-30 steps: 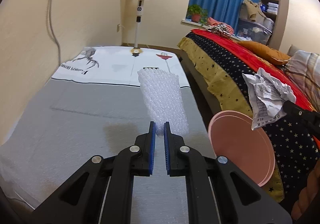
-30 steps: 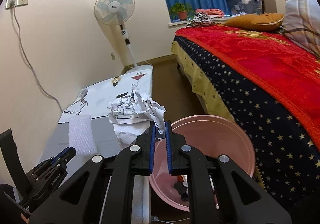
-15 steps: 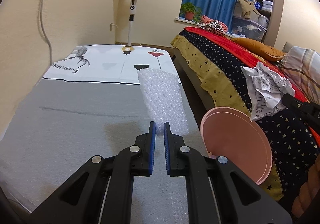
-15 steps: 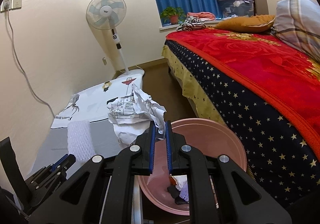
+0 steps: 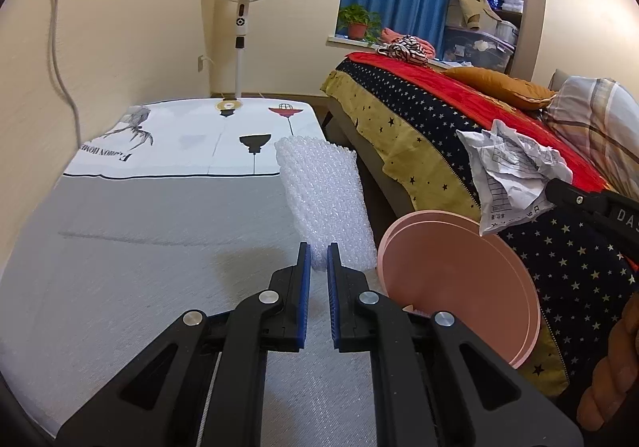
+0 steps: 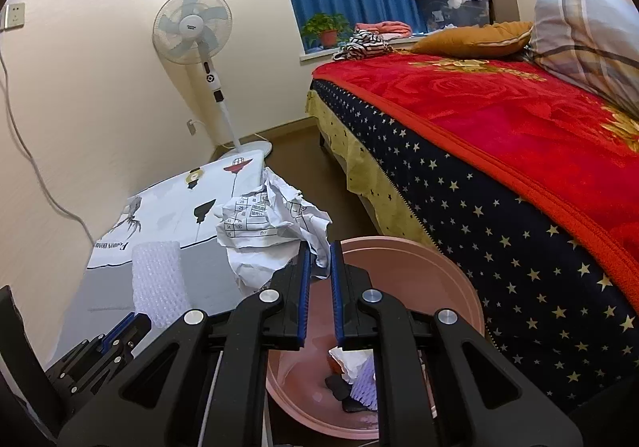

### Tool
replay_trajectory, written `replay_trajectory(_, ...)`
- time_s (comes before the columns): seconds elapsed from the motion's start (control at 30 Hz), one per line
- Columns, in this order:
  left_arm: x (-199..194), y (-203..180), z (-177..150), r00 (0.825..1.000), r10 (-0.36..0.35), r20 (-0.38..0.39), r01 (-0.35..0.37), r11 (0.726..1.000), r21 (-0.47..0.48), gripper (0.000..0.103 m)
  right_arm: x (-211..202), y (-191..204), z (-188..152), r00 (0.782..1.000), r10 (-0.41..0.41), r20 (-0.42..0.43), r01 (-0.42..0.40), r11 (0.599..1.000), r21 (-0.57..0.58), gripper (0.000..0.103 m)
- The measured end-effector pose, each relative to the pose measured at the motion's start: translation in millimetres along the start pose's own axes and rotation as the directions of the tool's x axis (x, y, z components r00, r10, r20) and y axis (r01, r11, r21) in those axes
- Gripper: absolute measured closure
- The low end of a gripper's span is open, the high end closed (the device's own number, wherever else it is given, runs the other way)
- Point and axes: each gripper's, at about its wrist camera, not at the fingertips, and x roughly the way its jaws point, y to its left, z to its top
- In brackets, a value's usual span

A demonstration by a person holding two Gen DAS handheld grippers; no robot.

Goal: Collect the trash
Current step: 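Carry the white foam net and crumpled paper over the pink bin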

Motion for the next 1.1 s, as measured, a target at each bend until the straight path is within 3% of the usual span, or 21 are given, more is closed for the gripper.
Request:
replay_trajectory(0.73, 15.2, -28.8, -0.8, 0.999, -0.051, -0.008, 0.052, 0.997, 0.06, 0.095, 11.5, -14.6, 0.9, 0.996, -0.09, -0.009, 0.09, 0.995, 0.031, 0.093)
replay_trajectory(1.1, 25.7, -58.6, -0.8, 0.991, -0.132, -0.021, 0.133, 0.988, 0.082, 0.095, 3.0, -34.0, 3.5, 0.988, -0.154, 0.004, 0.154, 0.986, 0.059, 0.093)
